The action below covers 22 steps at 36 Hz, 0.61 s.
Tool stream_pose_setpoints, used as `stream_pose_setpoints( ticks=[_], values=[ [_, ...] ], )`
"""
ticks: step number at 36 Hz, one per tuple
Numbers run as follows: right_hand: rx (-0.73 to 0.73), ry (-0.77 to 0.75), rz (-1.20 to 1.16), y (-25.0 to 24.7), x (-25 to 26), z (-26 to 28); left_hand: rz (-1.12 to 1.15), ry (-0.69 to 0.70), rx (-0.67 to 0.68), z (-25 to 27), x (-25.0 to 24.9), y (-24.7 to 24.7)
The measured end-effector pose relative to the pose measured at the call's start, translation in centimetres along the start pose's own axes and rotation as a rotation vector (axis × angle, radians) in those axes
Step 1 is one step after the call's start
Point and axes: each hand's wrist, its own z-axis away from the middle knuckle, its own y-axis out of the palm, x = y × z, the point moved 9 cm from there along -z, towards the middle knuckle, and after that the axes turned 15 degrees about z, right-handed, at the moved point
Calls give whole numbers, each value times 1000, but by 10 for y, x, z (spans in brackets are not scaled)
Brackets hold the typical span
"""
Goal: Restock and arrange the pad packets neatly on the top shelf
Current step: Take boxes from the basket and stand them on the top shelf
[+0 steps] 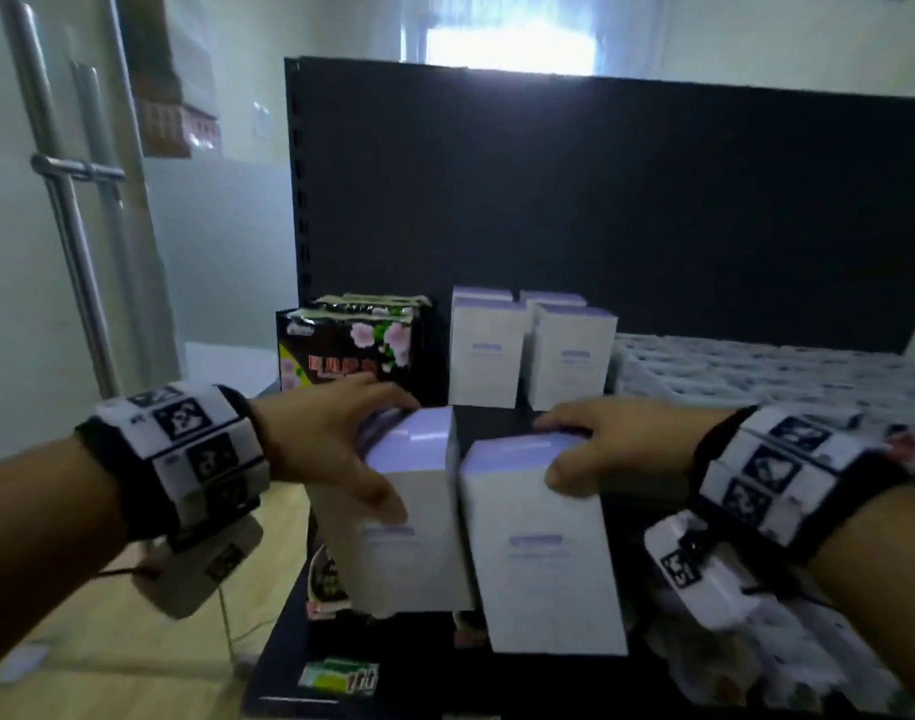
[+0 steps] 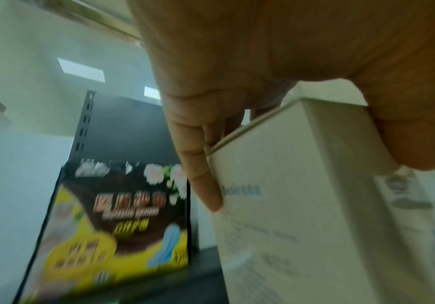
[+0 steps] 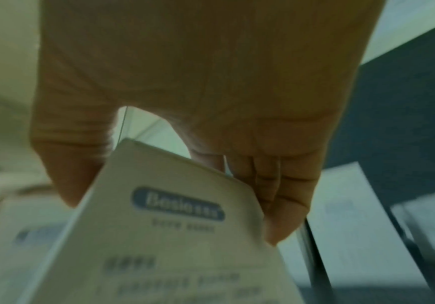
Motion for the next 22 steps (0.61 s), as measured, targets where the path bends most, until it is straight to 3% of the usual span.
stream_pose_setpoints(
  ticks=[5,10,14,22],
  values=[
    [-192,60,-225,-82,-47,10,19,63,-155,-29,-48,-54],
    [-332,122,-185,-124,-103,6,5,59,-333,-68,-72,-85],
    [-367,164,-139,-127,-143,-11,6,-11,-412,-100,-72,-88],
    [-307,77,-146,-104,-170,-61,-58,-219,-353,-151,-55,-64]
  ],
)
